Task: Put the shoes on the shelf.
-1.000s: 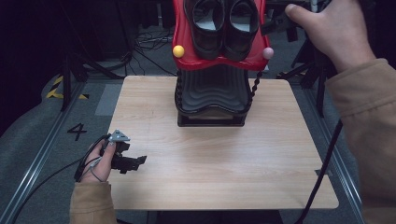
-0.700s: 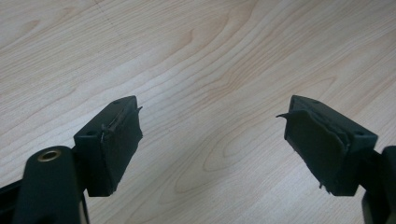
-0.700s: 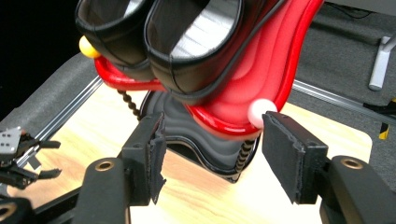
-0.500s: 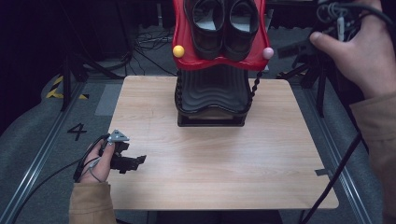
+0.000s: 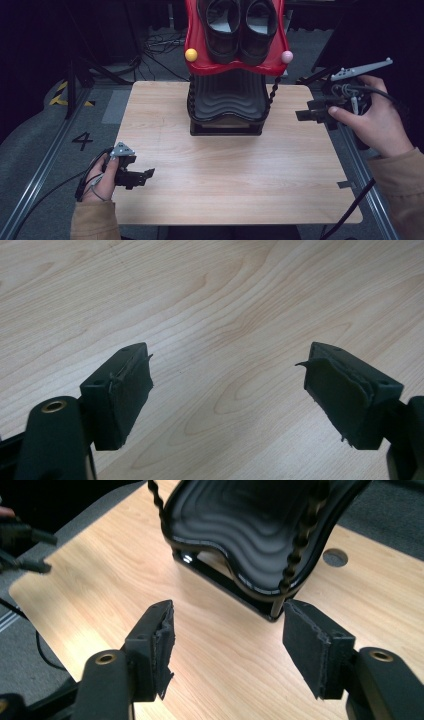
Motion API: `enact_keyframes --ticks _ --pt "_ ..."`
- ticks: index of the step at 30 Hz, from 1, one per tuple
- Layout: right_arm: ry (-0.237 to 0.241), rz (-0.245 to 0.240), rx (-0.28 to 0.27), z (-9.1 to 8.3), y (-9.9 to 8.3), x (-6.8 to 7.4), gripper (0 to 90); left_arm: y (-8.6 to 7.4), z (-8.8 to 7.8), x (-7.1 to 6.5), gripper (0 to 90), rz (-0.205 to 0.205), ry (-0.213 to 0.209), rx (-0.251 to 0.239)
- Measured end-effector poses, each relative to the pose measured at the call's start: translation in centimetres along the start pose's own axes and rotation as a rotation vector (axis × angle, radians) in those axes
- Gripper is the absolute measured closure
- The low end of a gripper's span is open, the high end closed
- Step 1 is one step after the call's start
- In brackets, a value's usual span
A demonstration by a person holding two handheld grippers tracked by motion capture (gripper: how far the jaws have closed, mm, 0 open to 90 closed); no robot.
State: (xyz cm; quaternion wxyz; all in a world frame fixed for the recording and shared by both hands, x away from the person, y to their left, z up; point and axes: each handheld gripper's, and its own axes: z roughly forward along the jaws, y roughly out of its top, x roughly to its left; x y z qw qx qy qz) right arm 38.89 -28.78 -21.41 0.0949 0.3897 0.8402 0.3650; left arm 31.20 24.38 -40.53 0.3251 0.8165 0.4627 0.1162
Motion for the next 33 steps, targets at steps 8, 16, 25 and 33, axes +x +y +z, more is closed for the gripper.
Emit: enact_keyframes --ticks 8,16,25,33 --pt "0.044 -0.012 0.025 1.8 -4.5 -0.8 36.9 0.1 0.1 -0.2 19.5 0.003 -0.014 0.003" --pt "0.053 -0.016 0.016 4.2 -9.0 -1.8 37.1 0.2 0.5 -0.3 19.3 0.014 -0.008 0.025" --pt "0.065 0.019 -0.014 9.6 -14.8 -4.7 37.4 0.7 1.3 -0.7 19.8 0.026 0.046 -0.058" --pt "0.066 0.036 0.022 12.8 -17.0 -5.7 38.0 0.5 2.7 -0.9 19.1 0.022 0.054 -0.029"
